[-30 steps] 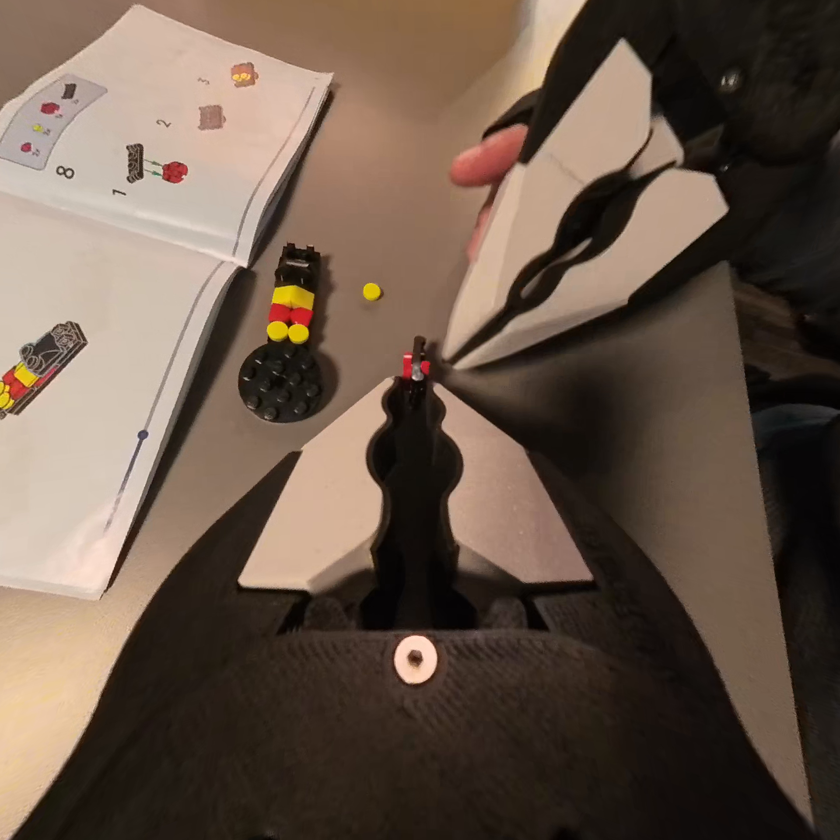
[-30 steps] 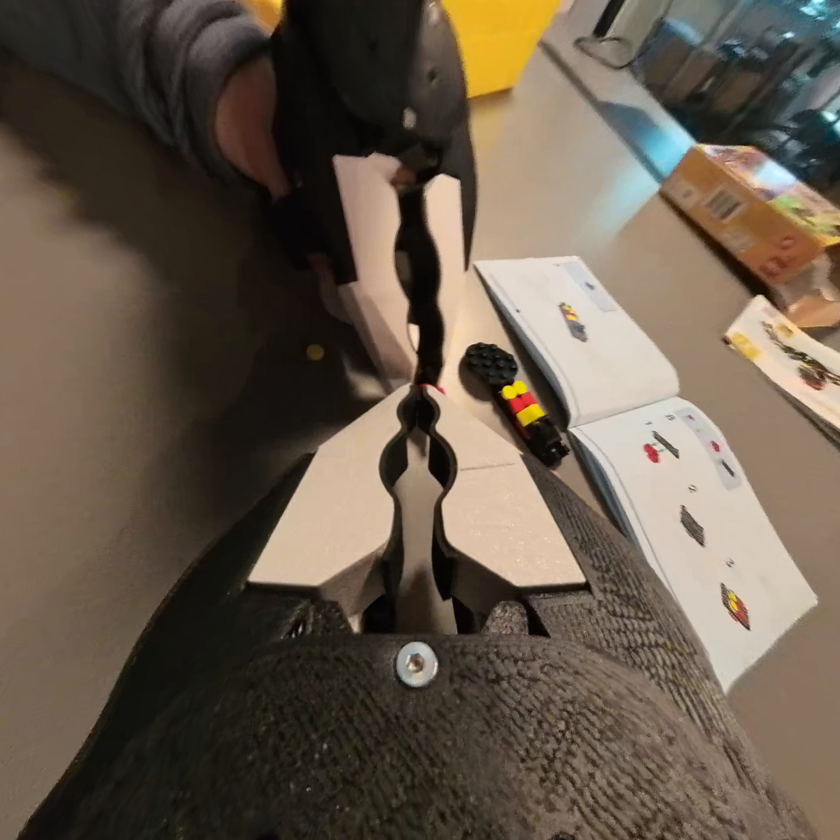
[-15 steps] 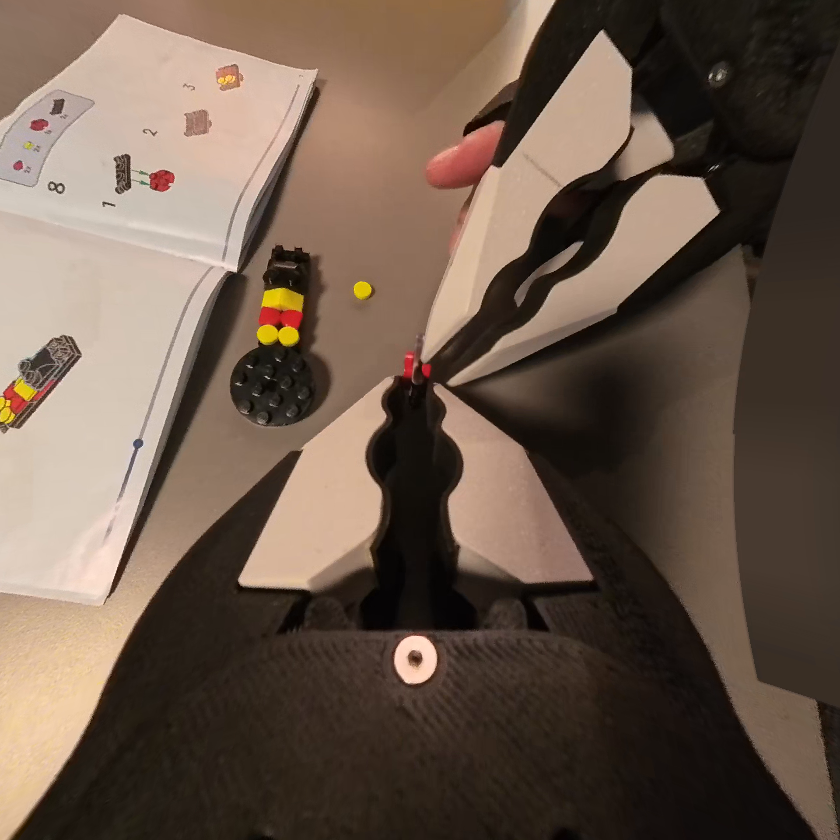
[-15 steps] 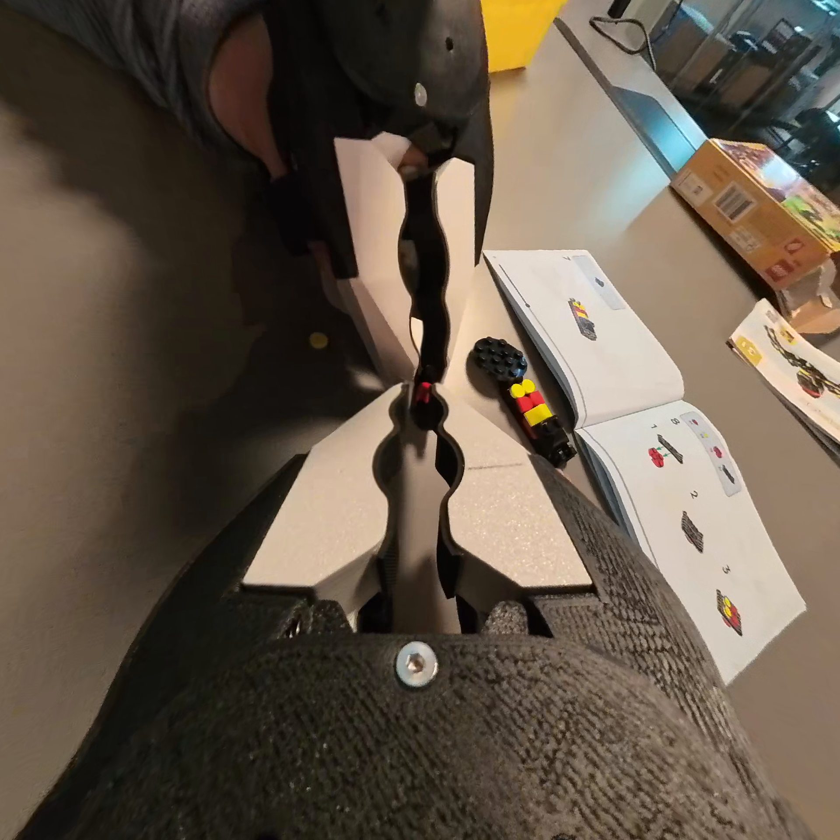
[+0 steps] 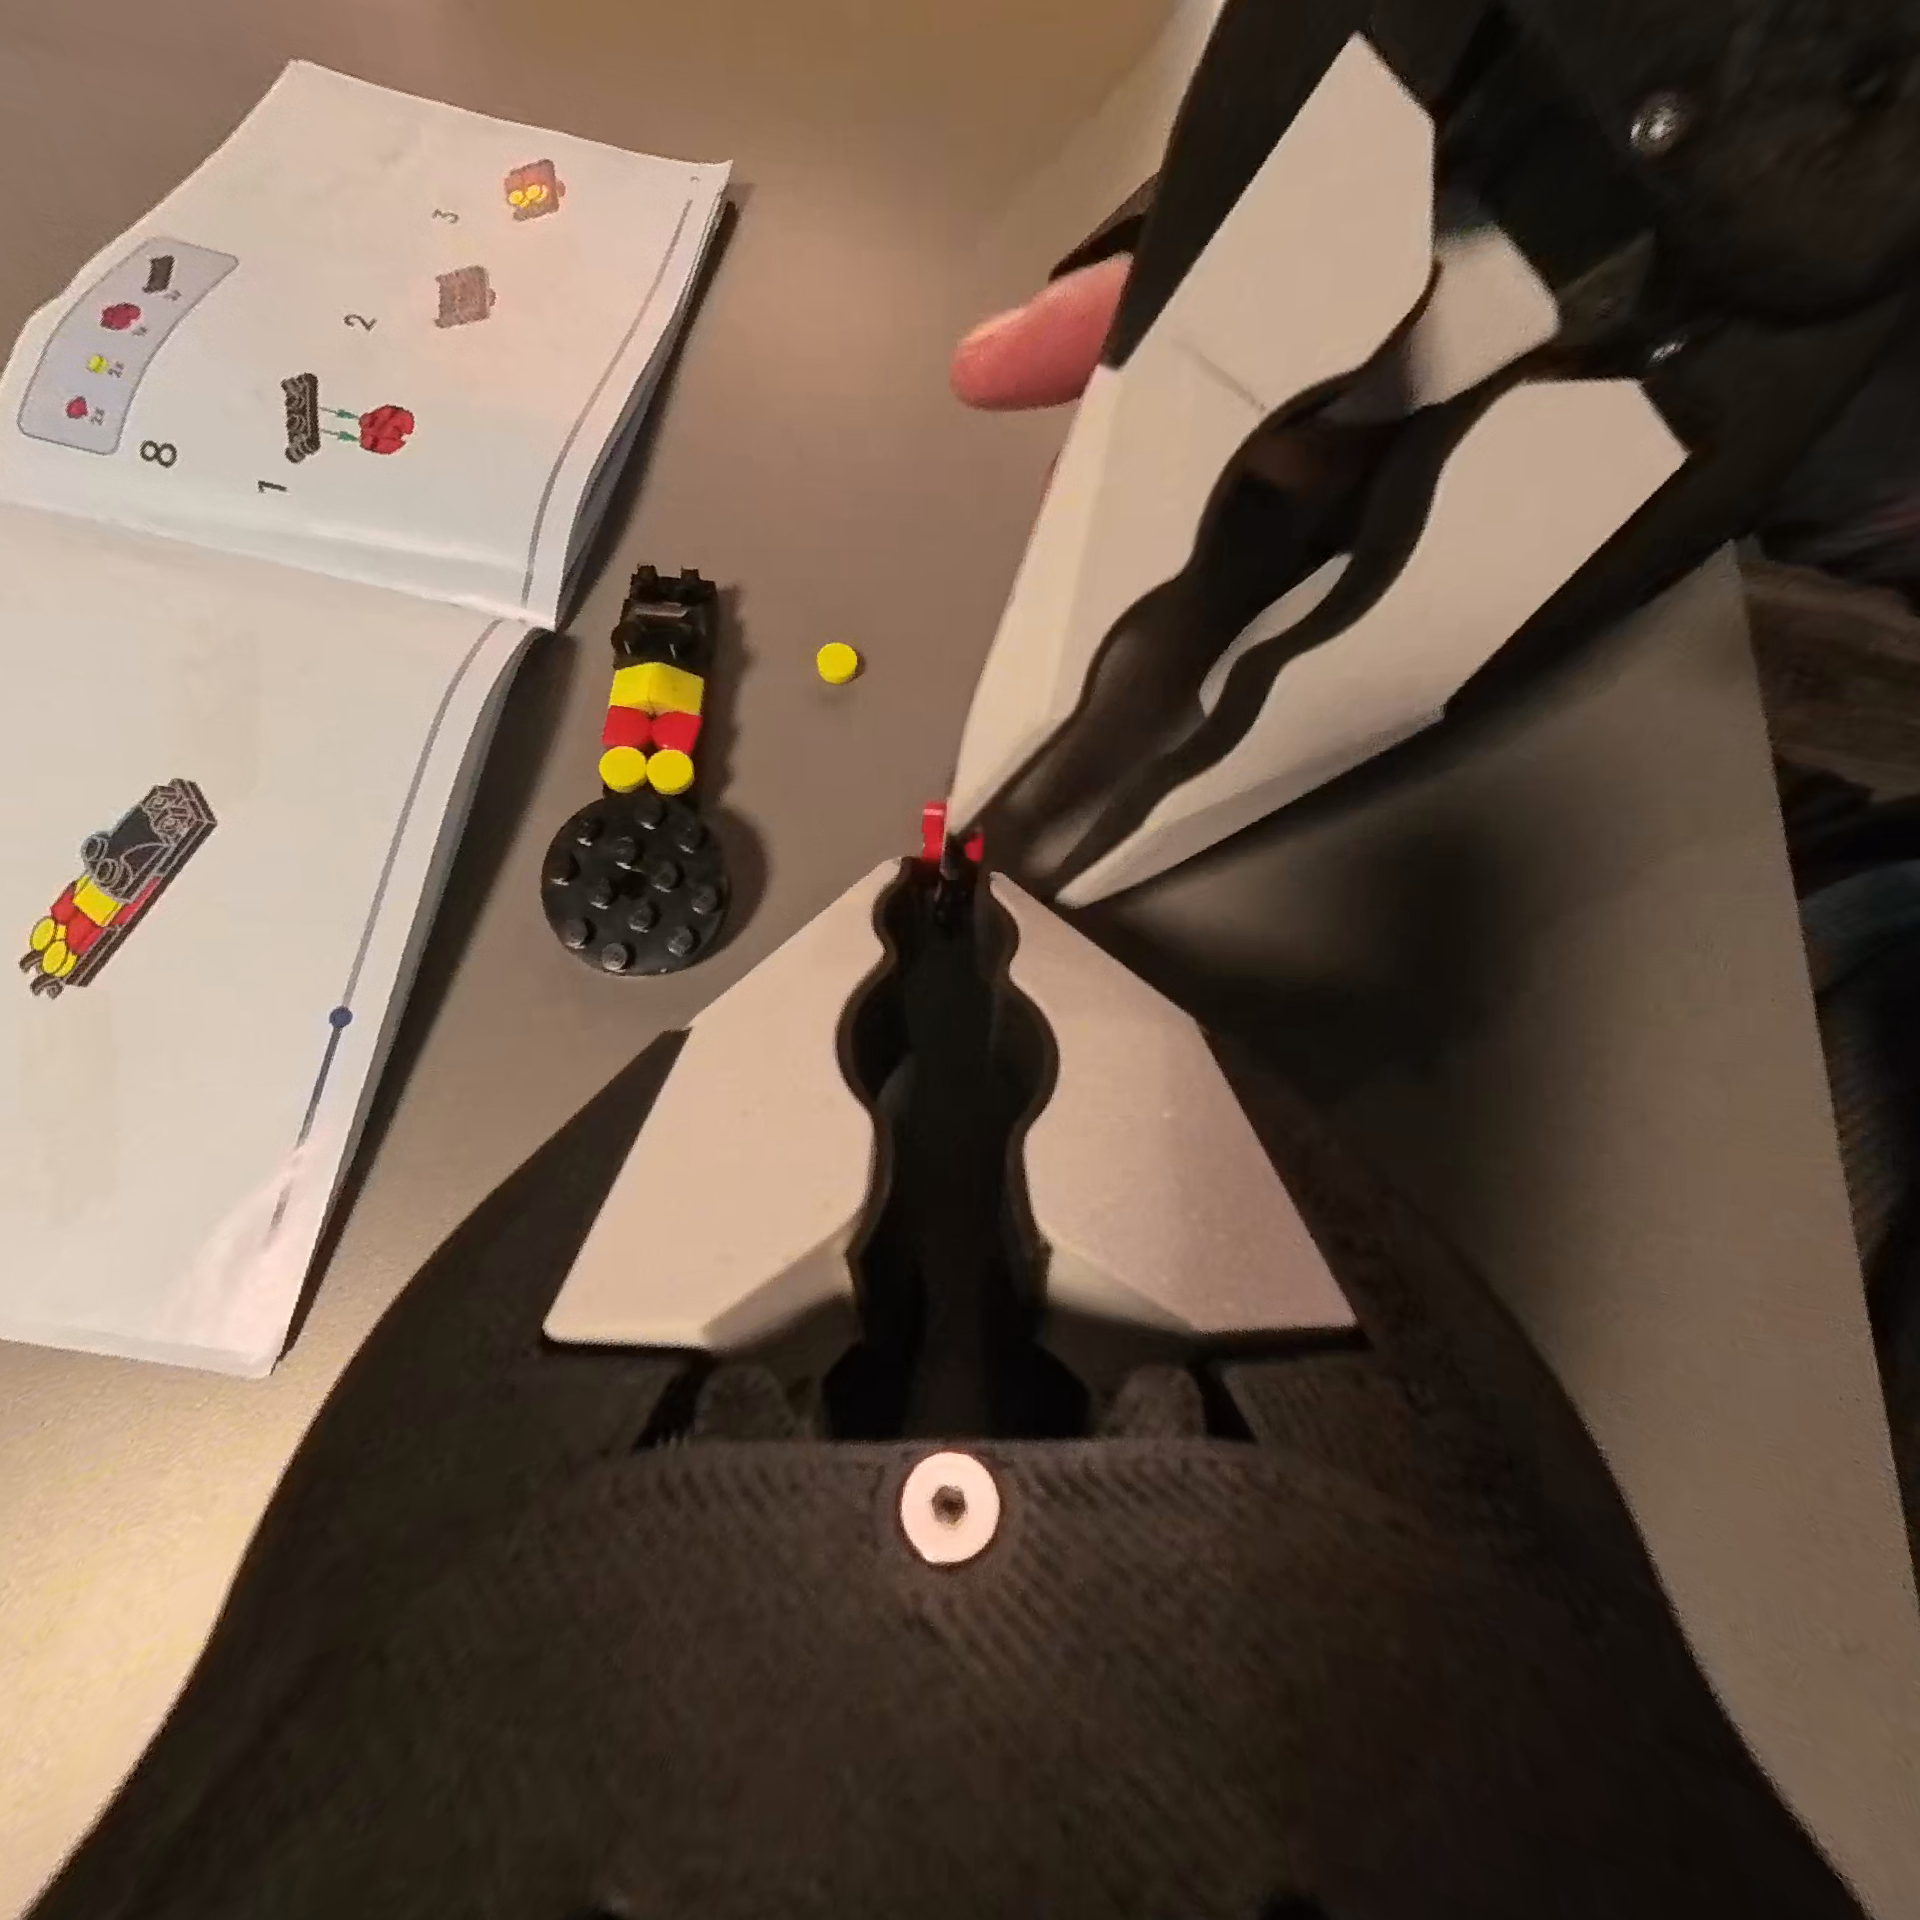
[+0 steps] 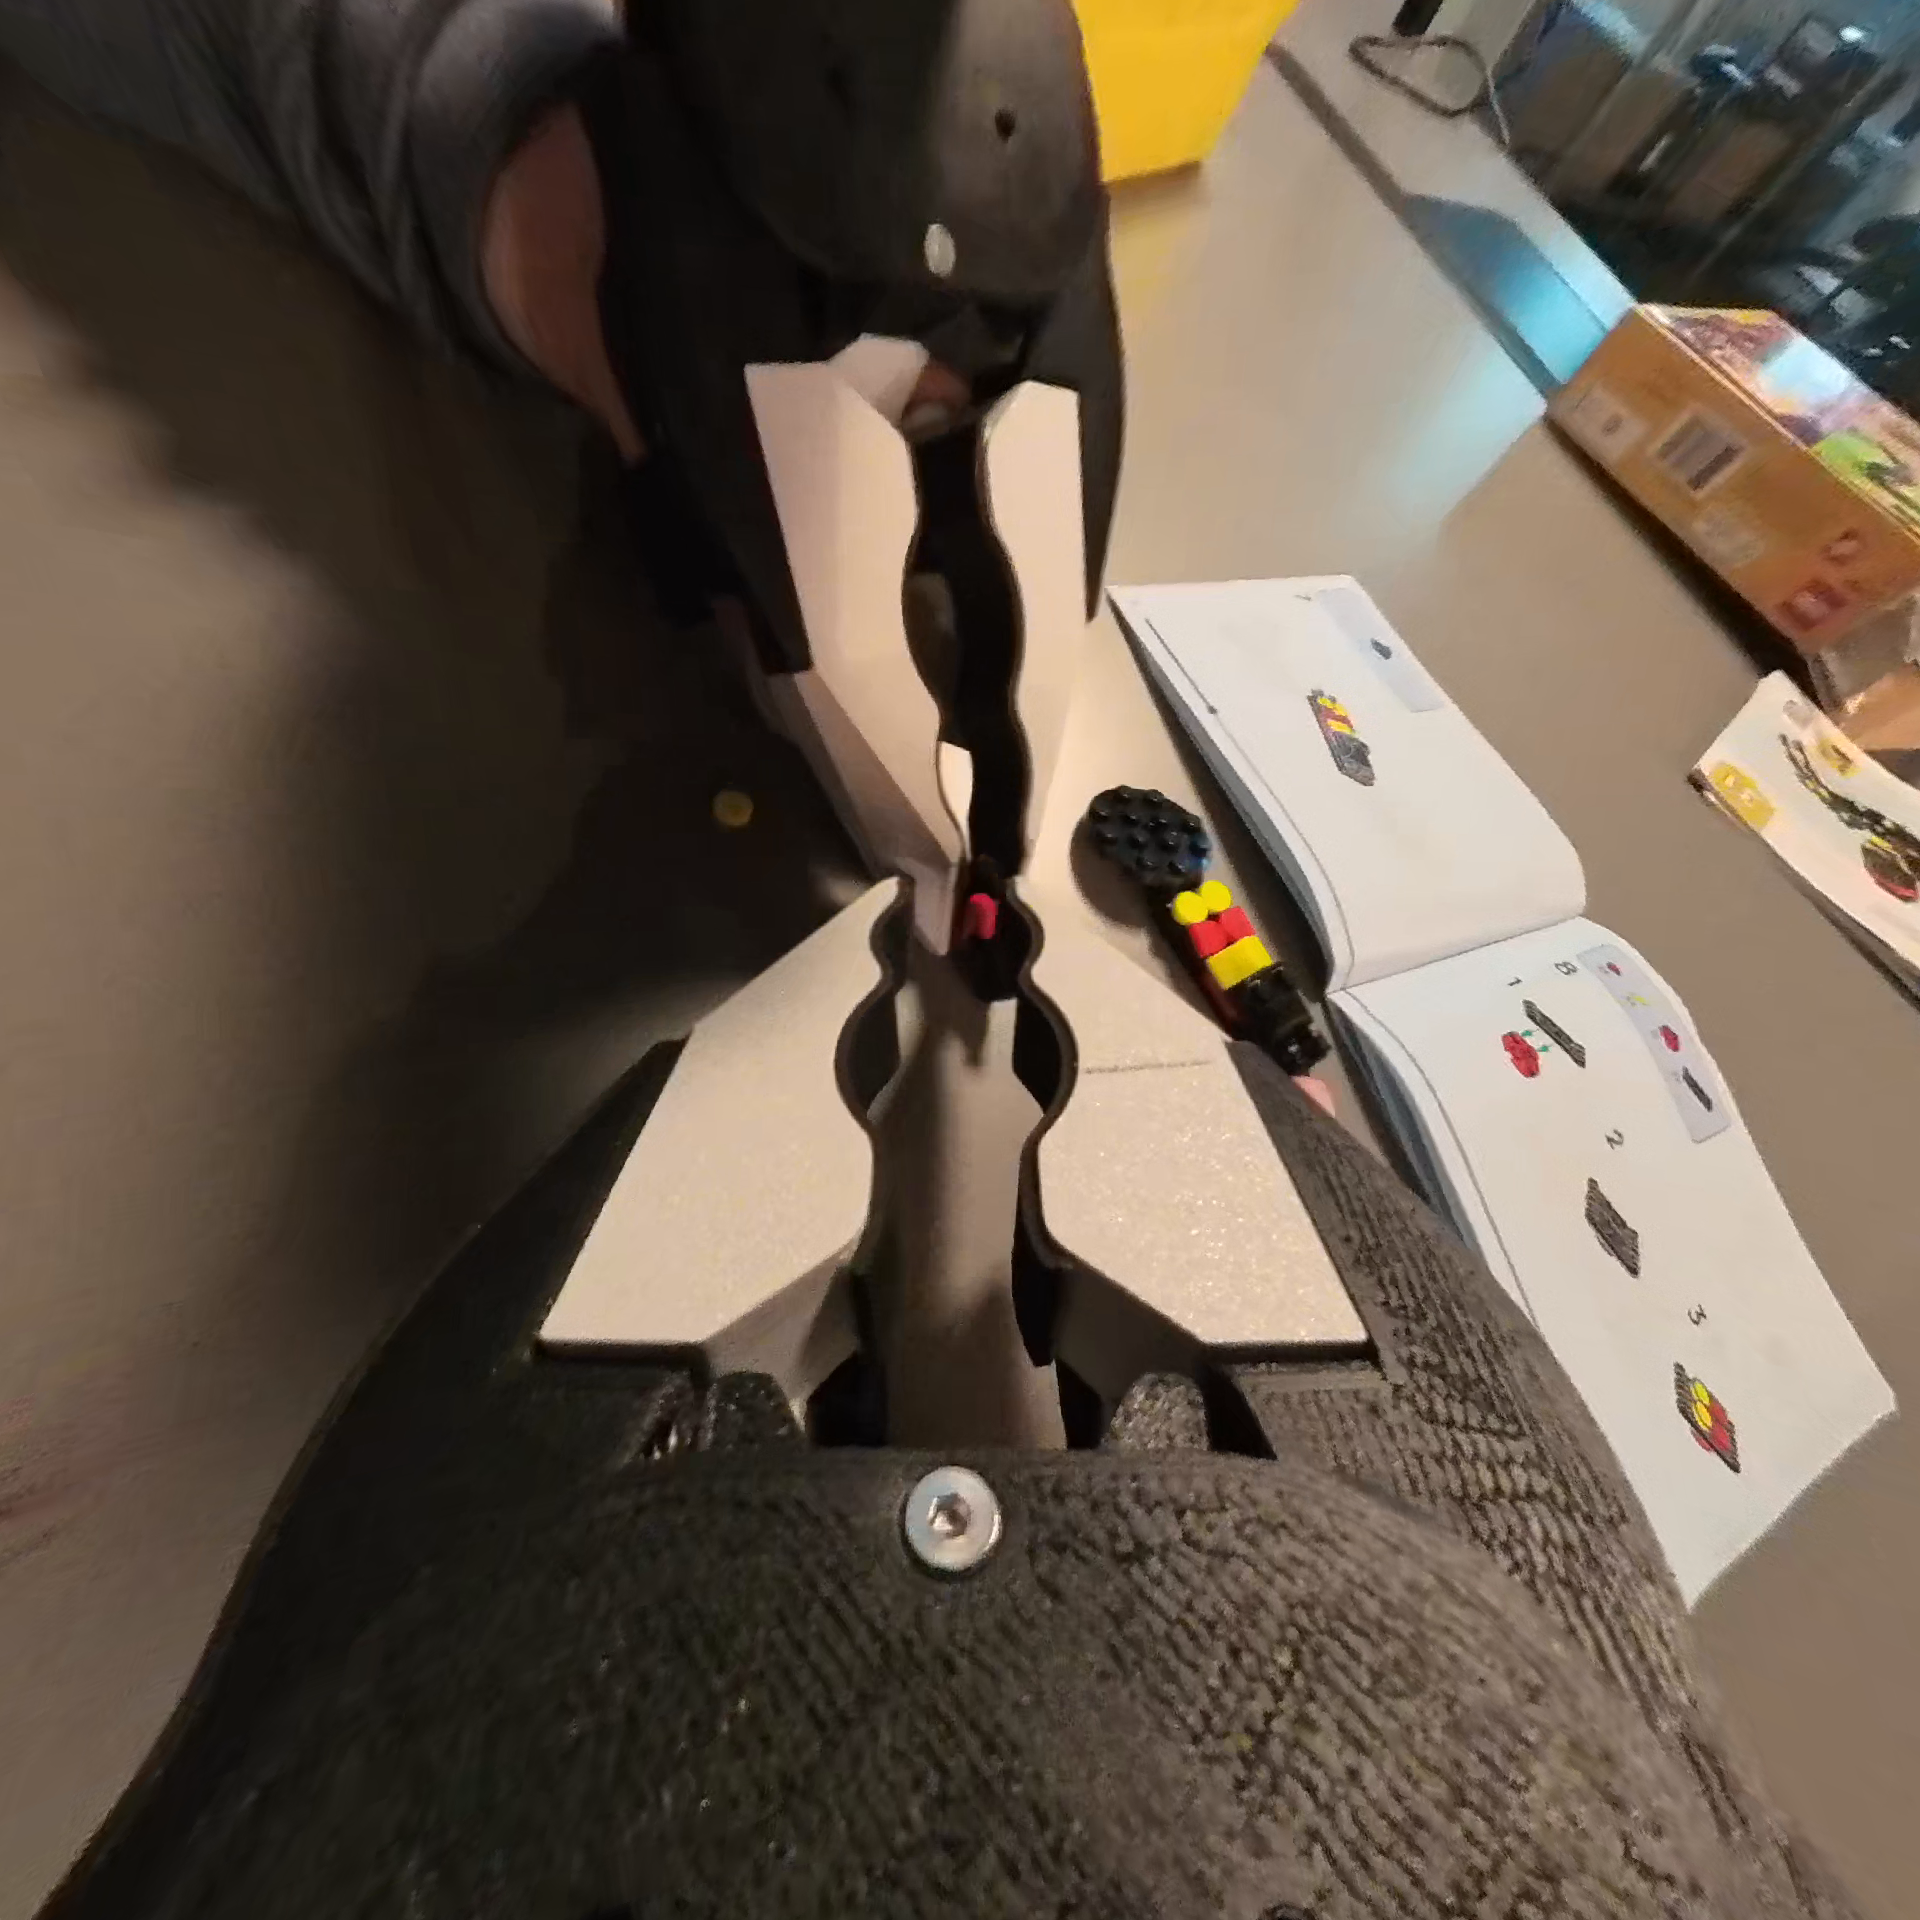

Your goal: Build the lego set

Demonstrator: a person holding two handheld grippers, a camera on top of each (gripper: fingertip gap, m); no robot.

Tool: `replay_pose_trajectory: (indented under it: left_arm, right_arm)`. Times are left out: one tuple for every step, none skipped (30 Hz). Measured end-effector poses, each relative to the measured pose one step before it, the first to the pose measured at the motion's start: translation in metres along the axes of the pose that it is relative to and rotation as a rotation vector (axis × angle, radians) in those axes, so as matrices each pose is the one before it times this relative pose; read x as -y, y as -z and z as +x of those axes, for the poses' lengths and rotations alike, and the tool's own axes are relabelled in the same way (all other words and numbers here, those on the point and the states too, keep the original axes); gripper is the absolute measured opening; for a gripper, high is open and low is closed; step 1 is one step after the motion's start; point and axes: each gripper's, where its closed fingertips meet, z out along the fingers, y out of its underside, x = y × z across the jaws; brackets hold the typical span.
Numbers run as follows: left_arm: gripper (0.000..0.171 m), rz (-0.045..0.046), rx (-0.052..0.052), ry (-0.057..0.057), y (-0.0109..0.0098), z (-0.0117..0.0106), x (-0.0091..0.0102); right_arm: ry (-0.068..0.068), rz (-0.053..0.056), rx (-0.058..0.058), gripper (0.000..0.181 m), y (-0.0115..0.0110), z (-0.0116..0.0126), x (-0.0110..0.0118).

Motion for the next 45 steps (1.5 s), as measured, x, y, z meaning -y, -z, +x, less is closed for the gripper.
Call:
replay_pose_trajectory:
  left_arm:
    - [0.008,-0.00018,-0.0006,-0.0017,-0.00002,0.00009,-0.00002]
    - [0.008,-0.00026,0.0014,-0.0027,0.00001,0.00012,0.00002]
    - [0.008,-0.00023,-0.0005,-0.0007,-0.00005,0.00007,0.00002]
    - [0.008,0.00019,-0.0036,0.0042,0.00013,0.00003,0.00002]
    - [0.008,0.00017,-0.0038,0.0038,-0.00006,0.00012,0.00005]
    - [0.008,-0.00042,-0.0001,0.0011,0.00003,-0.00013,-0.00003]
    - [0.008,0.00091,0.0085,0.0039,0.00002,-0.0014,0.00014]
    - [0.008,0.00221,0.0097,0.0166,0.00019,-0.00259,0.00029]
    - [0.008,0.00077,-0.0081,0.0107,0.00017,-0.00011,0.00015]
    - [0.008,0.00082,-0.004,0.0002,0.00008,0.00025,0.00006]
    - [0.008,-0.00111,0.0029,-0.0081,-0.00015,0.00036,-0.00009]
    - [0.008,-0.00158,0.0065,-0.0112,-0.00008,0.00016,-0.00026]
    - [0.008,-0.00013,-0.0001,-0.0072,0.00007,0.00041,-0.00009]
    - [0.008,-0.00033,-0.0024,-0.0051,-0.00001,0.00055,-0.00011]
    - [0.008,-0.00045,-0.0007,-0.004,-0.00004,0.00031,-0.00008]
    - [0.008,-0.0001,0.0005,-0.0035,0.0001,0.00022,-0.00005]
    - [0.008,-0.00002,-0.0006,-0.0041,0.00003,0.00039,0.00002]
    - [0.008,0.00065,0.001,-0.003,0.00009,-0.00001,-0.00007]
    - [0.008,-0.0001,-0.001,-0.0022,0.0001,0.0003,-0.00001]
    - [0.009,0.00023,0.002,-0.004,0.00008,0.00021,-0.00002]
    - [0.009,-0.00011,0.0027,-0.0043,0.00004,0.00007,-0.00014]
    - [0.009,0.00004,0.0018,-0.0035,0.00023,-0.00012,-0.00025]
    - [0.009,-0.0004,-0.0013,-0.0024,0.00027,-0.00005,-0.00025]
    - [0.01,-0.00064,-0.0028,-0.003,0.00032,0.00019,-0.00032]
    - [0.009,-0.00021,-0.0013,-0.0007,0.00015,0.00003,-0.00013]
    - [0.009,-0.00071,-0.0011,-0.0031,0.00002,0.00001,-0.00021]
    - [0.009,-0.00081,-0.0005,-0.0022,0.00002,0.00006,-0.0001]
    - [0.009,-0.00076,-0.0005,-0.0014,0.00005,-0.00003,-0.00011]
    - [0.009,-0.00066,-0.0012,0.0009,0.00005,0.00001,-0.00007]
    - [0.009,-0.00038,-0.002,0.0014,0.00003,-0.00007,0.0]
    - [0.009,-0.00037,-0.001,0.001,0.00003,-0.00001,-0.00003]
    - [0.009,0.0,-0.0006,0.0012,0.00007,-0.00011,-0.00003]
    - [0.009,0.00065,0.001,0.0042,0.00033,-0.00039,-0.00003]
    - [0.009,-0.00007,-0.0026,0.0076,0.00023,-0.00043,-0.00016]
    - [0.009,-0.00044,-0.0009,0.0012,-0.00003,-0.00002,-0.00011]
    - [0.009,0.00009,0.0016,-0.0021,0.00002,0.0,0.00007]
    - [0.009,0.00008,0.0011,-0.0016,0.00002,0.00004,-0.00006]
    - [0.009,0.00004,-0.0002,0.0008,0.0001,-0.0001,-0.00006]
    - [0.009,-0.00017,0.0002,0.0007,-0.00002,-0.00006,0.00002]
    - [0.009,-0.00003,0.0008,-0.0005,0.00003,-0.00007,-0.00004]
    - [0.009,0.00005,0.0001,-0.0003,0.0,-0.00003,0.00001]
    - [0.009,0.0006,-0.0018,0.0034,0.0001,-0.00006,0.00004]
    - [0.009,0.00255,-0.0072,0.0113,0.00023,-0.00015,0.0003]
    - [0.009,0.00588,-0.0161,0.0229,0.00049,0.00006,0.00073]
    - [0.009,0.00994,-0.031,0.0377,0.00097,0.00057,0.0012]
  right_arm:
    - [-0.0084,0.0027,0.0043,0.014,0.00039,0.00019,0.00017]
    - [0.006,-0.003,0.0092,0.012,-0.0003,-0.00175,-0.00031]
    - [0.0135,-0.004,-0.0017,0.013,-0.00051,-0.00096,-0.00044]
    - [0.0072,-0.0012,-0.0004,0.014,-0.00026,-0.00082,-0.00008]
    - [0.0042,-0.0019,0.002,0.016,-0.00031,-0.00076,-0.0002]
    - [0.0078,-0.0019,0.0158,0.016,-0.00003,-0.00264,-0.0003]
    - [0.0276,-0.0246,0.0624,0.0,-0.00141,-0.01049,-0.00331]
    - [0.039,-0.0562,0.0238,0.0,-0.0049,-0.00722,-0.0062]
    - [0.0182,0.023,-0.0016,0.0,-0.00064,-0.00192,0.00493]
    - [-0.0226,0.0016,-0.0166,0.0,0.00075,0.00405,-0.00023]
    - [-0.0316,0.0138,-0.0145,0.0,0.00155,0.00489,0.00129]
    - [-0.0271,0.0313,-0.0194,0.0,0.00326,0.00511,0.00344]
    - [-0.0249,0.0361,-0.0359,0.001,0.00354,0.00689,0.00415]
    - [-0.0159,0.0198,-0.0179,0.005,0.00209,0.00363,0.00216]
    - [-0.0019,0.002,-0.0117,0.008,0.0003,0.00165,0.00023]
    - [0.0079,-0.013,-0.0027,0.009,-0.00143,-0.00035,-0.00151]
    - [0.0079,-0.0187,-0.0022,0.011,-0.00178,-0.00032,-0.00222]
    - [0.0,-0.0025,-0.0016,0.011,-0.00018,0.00016,-0.00036]
    - [-0.0084,0.0015,0.0026,0.013,0.0002,0.00054,0.00011]
    - [-0.0047,-0.0008,0.0049,0.013,-0.00005,-0.00018,-0.00008]
    - [0.002,-0.0027,0.0046,0.011,-0.00024,-0.00065,-0.00031]
    - [0.0034,-0.0034,-0.004,0.011,-0.00032,0.00021,-0.00043]
    - [0.0044,-0.0024,-0.0057,0.011,-0.00022,0.00034,-0.00021]
    - [0.0044,-0.0032,-0.0007,0.011,-0.00035,-0.00041,-0.00042]
    - [0.001,-0.001,-0.0032,0.01,-0.00006,0.00049,-0.00017]
    - [0.0059,-0.0027,-0.0118,0.008,-0.00012,0.00151,-0.0007]
    - [0.0175,-0.0059,-0.0207,0.005,-0.00003,0.00214,-0.00159]
    - [0.0177,-0.0079,-0.0238,0.003,-0.00041,0.00231,-0.00162]
    - [0.0163,-0.0021,-0.0097,0.004,-0.00031,0.00001,-0.00037]
    - [0.0137,0.0035,-0.0052,0.003,0.00021,-0.00029,0.0004]
    - [0.0092,0.0055,-0.0024,0.001,0.00055,-0.00056,0.00069]
    - [0.0059,-0.0048,-0.002,0.0,0.00031,-0.00027,-0.00093]
    - [0.0065,-0.0167,0.0015,0.0,0.00009,-0.00031,-0.00314]
    - [0.0045,0.0038,0.0006,0.0,0.00018,-0.00045,0.00047]
    - [-0.0017,0.0008,0.0025,0.0,0.00004,-0.00002,0.00007]
    - [-0.0108,0.0008,0.0089,0.0,0.00001,0.00005,0.00003]
    - [-0.0151,0.0014,0.0123,0.0,0.00007,0.00005,0.0001]
    - [-0.014,0.0013,0.0113,0.0,0.00008,0.00013,0.00009]
    - [-0.0084,0.001,0.0065,0.0,0.00001,0.00021,0.00008]
    - [0.0015,-0.0002,-0.0017,0.0,-0.0001,0.00022,-0.00002]
    - [0.0117,-0.002,-0.0078,0.0,-0.0001,-0.00011,-0.00009]
    - [0.019,0.0004,-0.006,0.002,0.00002,-0.00102,0.00013]
    - [0.0215,0.0016,-0.0111,0.005,0.00018,-0.00063,0.00035]
    - [0.0242,0.0044,-0.0172,0.008,0.00034,0.00006,0.00058]
    - [0.0288,0.0052,-0.026,0.009,0.00025,0.00126,0.00058]
